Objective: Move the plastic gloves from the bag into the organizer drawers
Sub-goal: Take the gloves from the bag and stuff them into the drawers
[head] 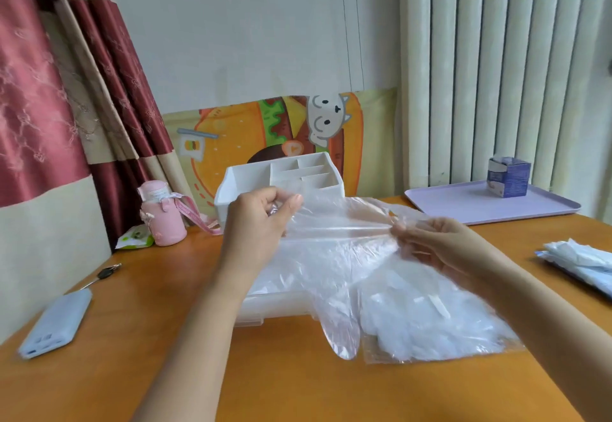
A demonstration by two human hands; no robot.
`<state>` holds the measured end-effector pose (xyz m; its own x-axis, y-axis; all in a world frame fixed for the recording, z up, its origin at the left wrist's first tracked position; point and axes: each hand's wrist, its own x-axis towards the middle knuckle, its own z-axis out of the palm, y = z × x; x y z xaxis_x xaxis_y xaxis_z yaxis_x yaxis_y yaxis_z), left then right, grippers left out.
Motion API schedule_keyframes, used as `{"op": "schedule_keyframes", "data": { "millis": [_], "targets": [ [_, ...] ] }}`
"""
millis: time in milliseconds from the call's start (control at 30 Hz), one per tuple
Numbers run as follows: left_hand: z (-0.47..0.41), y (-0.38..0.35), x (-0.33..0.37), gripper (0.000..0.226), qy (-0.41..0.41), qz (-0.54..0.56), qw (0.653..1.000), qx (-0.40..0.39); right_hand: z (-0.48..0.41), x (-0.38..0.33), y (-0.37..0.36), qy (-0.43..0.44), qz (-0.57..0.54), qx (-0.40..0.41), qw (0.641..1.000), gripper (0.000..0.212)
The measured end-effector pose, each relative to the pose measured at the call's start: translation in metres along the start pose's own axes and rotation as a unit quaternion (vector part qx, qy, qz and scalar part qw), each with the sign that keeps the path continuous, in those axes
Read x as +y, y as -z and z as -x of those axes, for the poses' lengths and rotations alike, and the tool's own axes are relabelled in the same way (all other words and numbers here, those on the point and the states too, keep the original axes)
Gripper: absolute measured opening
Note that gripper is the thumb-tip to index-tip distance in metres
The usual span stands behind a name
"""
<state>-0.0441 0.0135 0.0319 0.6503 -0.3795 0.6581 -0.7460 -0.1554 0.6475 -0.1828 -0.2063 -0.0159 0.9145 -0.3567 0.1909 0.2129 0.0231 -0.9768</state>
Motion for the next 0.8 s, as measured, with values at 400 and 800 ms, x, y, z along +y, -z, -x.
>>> {"op": "schedule_keyframes", "data": {
  "millis": [400, 800],
  "targets": [
    [-0.009, 0.035, -0.077, 0.031, 0.117, -0.209, 0.970, 0.038, -0.078, 0.009, -0.060, 0.005, 0.378, 0.163, 0.911, 0.037],
    [-0.008, 0.015, -0.085, 0.043, 0.206, -0.295, 0.933, -0.016, -0.032, -0.004, -0.137, 0.141, 0.539, -0.008, 0.830, 0.030]
  ]
}}
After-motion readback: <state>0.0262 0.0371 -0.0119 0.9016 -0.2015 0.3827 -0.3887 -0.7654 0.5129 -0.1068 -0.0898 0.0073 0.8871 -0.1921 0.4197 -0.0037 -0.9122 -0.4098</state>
